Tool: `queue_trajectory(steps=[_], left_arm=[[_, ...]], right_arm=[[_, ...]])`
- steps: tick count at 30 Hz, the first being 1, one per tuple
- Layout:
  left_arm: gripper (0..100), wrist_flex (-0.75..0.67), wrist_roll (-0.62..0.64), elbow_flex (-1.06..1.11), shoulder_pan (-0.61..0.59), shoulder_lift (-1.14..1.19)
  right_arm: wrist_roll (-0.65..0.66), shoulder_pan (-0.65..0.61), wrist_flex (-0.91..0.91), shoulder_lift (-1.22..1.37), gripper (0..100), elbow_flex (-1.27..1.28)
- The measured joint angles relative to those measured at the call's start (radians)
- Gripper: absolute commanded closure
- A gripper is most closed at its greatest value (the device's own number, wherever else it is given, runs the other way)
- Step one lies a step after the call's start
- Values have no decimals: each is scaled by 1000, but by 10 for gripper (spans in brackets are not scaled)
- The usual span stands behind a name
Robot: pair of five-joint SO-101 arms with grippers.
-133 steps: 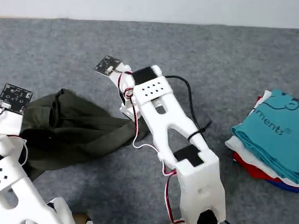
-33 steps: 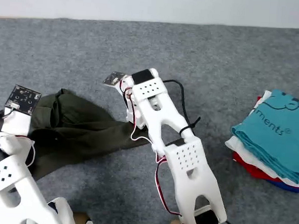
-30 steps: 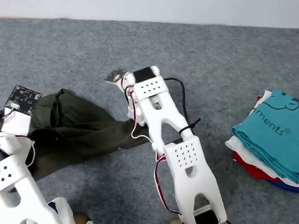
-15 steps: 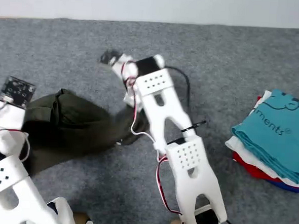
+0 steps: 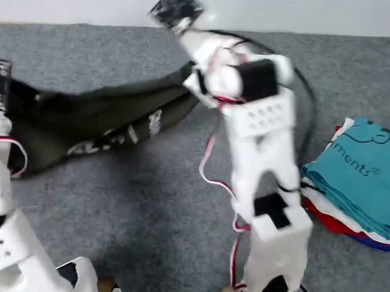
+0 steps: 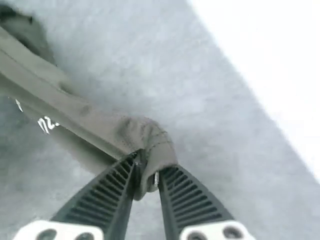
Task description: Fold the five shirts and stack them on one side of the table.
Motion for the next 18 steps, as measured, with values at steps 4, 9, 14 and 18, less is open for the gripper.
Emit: queue_trajectory(steps=[4, 9, 14, 18], left_arm=[[994, -12, 55, -124, 75, 0], [994, -43, 52, -201, 199, 0], [994, -92, 2, -302, 227, 0], [994, -98, -8, -407, 230, -3]], right_arm=[[0, 64, 0, -172, 985, 0], [0, 117, 2, -362, 985, -2], [0, 167, -14, -519, 985, -14], [0, 215, -14, -620, 985, -15]])
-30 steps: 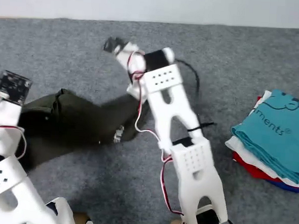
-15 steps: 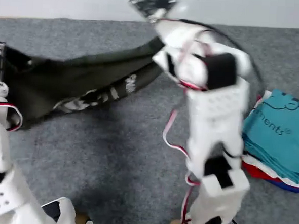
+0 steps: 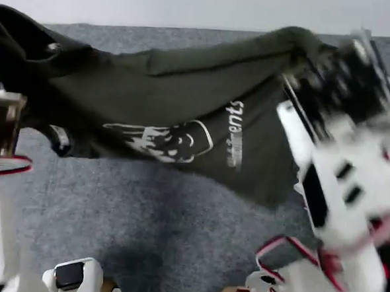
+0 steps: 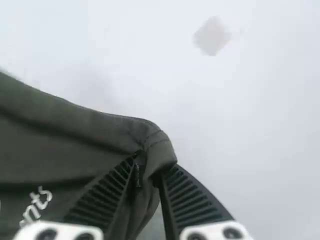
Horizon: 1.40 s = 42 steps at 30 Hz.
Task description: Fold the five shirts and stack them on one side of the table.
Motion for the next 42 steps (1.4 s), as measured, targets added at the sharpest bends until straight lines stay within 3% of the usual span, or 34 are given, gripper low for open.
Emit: queue_trajectory(steps=[7, 16, 20, 26, 31, 38, 42], left_arm=[[994, 21, 0, -204, 0, -2], [994, 206, -60, -505, 0, -14], [994, 247, -71, -462, 0, -15], [994, 235, -77, -153, 3, -12], [994, 26, -169, 267, 32, 0], [994, -505, -178, 879, 130, 61], [994, -735, -176, 950, 141, 241]], right_arm=[[0, 91, 6, -152, 985, 0], [98, 186, 15, -299, 986, 21], [110, 189, 15, -298, 986, 190], [114, 166, 8, -272, 986, 506], [115, 132, -130, -186, 986, 822], [115, 127, -603, -54, 986, 1267], [115, 127, -852, 63, 986, 1369]])
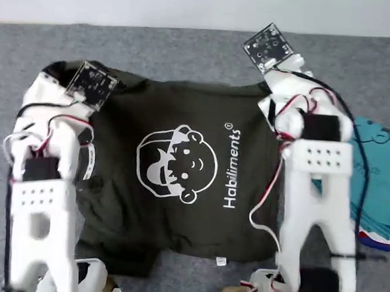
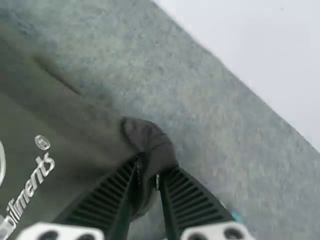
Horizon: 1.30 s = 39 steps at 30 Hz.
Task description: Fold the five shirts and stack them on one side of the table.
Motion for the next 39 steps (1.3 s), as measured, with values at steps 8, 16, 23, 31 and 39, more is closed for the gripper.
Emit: queue_trajectory(steps=[8, 16, 23, 31, 39], left_arm=[[994, -68, 26, -338, 0, 463], [994, -12, 43, -855, 48, 829], [994, -3, 43, -1120, 69, 1020], [994, 216, 43, -1155, 71, 1030], [994, 626, 20, -1155, 58, 1030]], right_arm=[[2, 0, -310, 203, 986, 0], [2, 12, -381, 419, 986, -250], [2, 15, -381, 575, 986, -468], [2, 15, -236, 594, 985, -491], [8, 5, 140, 552, 985, -491]])
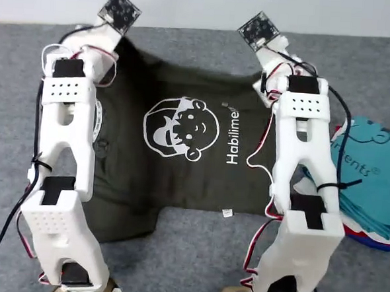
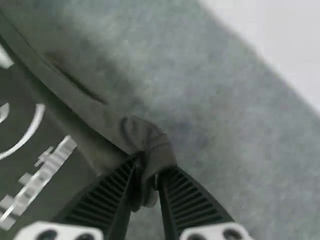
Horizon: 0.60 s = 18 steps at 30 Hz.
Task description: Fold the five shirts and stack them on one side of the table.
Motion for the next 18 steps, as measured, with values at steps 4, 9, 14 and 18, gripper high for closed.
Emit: queue_trajectory(steps=[4, 9, 14, 18], left_arm=[[994, 239, -64, 0, -2, -9], [994, 506, -132, -5, -2, -69], [994, 684, -189, -9, -2, -114], [994, 730, -226, 35, -18, -149]], right_arm=[[28, -14, 173, -35, 985, 0], [32, -15, 344, -75, 984, 0], [37, -15, 509, -114, 984, -17], [37, -15, 658, -129, 984, -20]])
